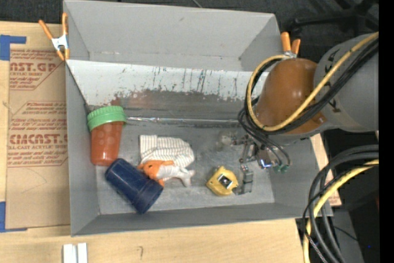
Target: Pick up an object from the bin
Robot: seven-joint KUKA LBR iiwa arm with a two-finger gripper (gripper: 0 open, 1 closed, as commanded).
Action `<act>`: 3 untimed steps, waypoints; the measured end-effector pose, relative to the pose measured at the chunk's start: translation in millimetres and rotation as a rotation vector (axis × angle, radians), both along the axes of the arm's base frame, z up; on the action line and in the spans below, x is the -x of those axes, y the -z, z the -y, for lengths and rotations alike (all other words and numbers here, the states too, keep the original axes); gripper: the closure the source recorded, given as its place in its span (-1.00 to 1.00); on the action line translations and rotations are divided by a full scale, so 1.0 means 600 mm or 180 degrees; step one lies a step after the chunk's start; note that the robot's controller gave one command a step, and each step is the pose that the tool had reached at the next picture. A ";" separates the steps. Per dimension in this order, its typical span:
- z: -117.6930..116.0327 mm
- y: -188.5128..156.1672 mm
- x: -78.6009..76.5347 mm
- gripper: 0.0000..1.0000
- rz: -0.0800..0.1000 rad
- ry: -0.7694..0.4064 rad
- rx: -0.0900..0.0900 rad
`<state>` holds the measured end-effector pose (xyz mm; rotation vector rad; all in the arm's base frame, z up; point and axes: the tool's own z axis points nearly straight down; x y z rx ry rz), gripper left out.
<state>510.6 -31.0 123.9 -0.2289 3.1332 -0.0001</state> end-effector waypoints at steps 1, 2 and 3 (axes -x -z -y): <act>0.010 0.066 0.030 -1.00 0.0004 0.0610 -0.0004; 0.020 0.090 0.026 1.00 -0.0009 0.0354 -0.0005; 0.020 0.090 0.026 1.00 -0.0009 0.0353 -0.0005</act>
Offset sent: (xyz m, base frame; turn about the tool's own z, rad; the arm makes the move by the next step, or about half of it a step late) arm -0.0152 -0.0137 -0.0539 0.1124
